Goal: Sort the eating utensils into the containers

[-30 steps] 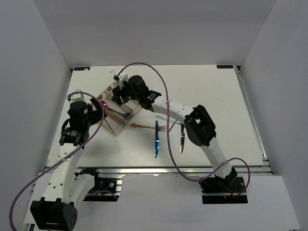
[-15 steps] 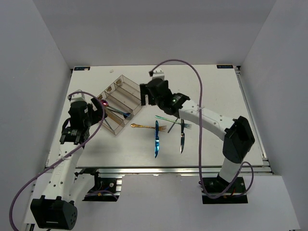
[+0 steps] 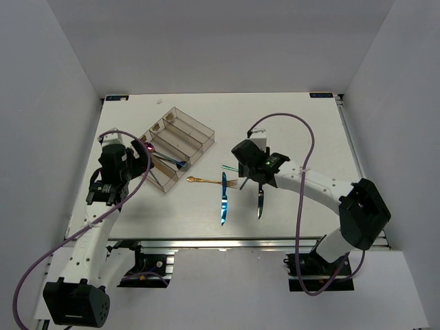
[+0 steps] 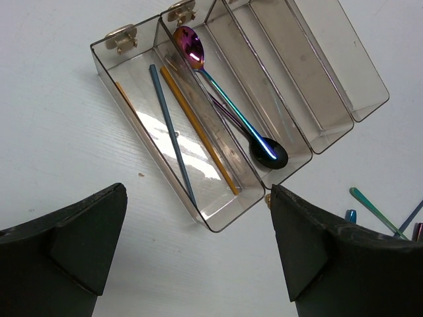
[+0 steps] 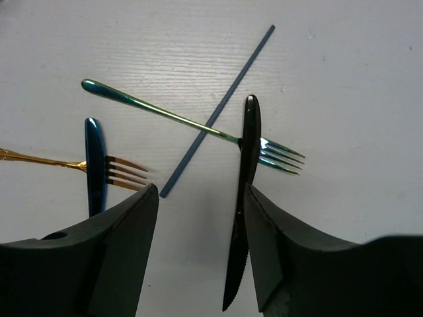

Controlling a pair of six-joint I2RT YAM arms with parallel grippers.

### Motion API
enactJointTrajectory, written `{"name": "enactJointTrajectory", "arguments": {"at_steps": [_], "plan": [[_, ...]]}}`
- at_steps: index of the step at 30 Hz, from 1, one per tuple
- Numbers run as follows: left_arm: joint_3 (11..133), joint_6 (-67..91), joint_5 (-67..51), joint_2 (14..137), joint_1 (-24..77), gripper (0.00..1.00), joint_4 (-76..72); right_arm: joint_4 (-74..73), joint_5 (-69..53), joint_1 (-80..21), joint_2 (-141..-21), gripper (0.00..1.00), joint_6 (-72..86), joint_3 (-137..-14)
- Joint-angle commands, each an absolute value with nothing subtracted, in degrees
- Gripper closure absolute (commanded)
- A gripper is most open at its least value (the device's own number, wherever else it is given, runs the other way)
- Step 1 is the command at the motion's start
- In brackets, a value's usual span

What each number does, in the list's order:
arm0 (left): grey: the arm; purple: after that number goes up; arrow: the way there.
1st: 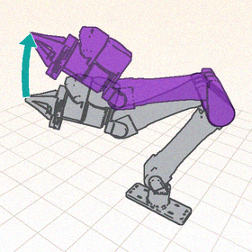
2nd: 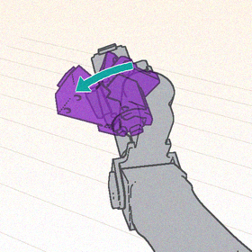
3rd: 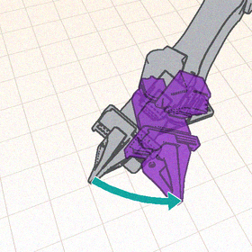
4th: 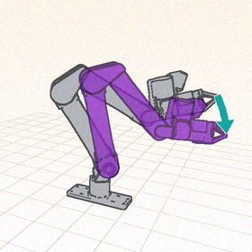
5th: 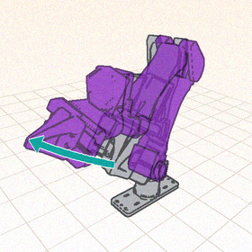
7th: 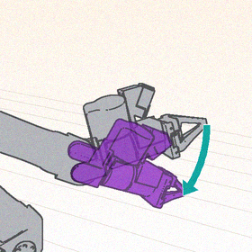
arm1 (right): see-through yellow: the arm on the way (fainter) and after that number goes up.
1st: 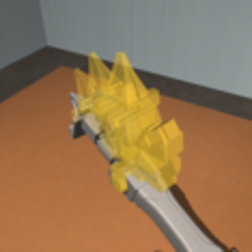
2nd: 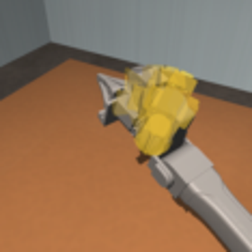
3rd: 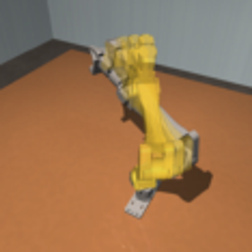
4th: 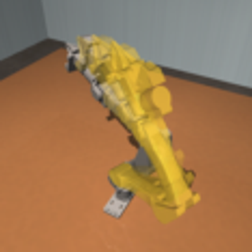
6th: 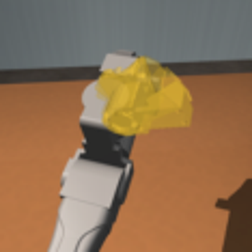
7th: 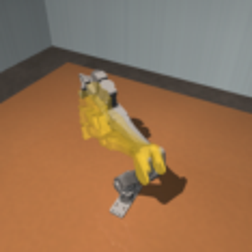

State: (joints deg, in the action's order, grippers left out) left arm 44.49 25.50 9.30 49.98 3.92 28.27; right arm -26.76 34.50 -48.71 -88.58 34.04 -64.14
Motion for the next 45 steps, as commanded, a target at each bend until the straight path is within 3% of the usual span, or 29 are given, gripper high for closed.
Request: {"name": "enactJointTrajectory", "arguments": {"at_steps": [1, 4, 12, 29, 45], "plan": [[44.8, 25.4, 11.2, 49.4, 4.7, 0.02, 28.5, -27.3, 36.8, -47.6, -85.9, 0.41, 38.4, -61.6], [44.7, 25.4, 11.6, 49.1, 4.9, 0.02, 28.7, -27.5, 35.5, -45.1, -86.3, 0.48, 39.4, -59.2], [44.6, 25.4, 11.4, 49.3, 5.4, 0.02, 28.6, -25.2, 30.8, -39.1, -89.5, 0.52, 38.1, -56.7], [44.5, 25.1, 10.7, 49.7, 5.4, 0.02, 28.6, -23.8, 27.6, -39.1, -99.4, 0.58, 39.9, -59.2], [44.3, 25.0, 10.3, 49.6, 5.5, 0.02, 28.6, -23.2, 26.6, -37.6, -100.5, 0.59, 41.7, -59.0]]}}
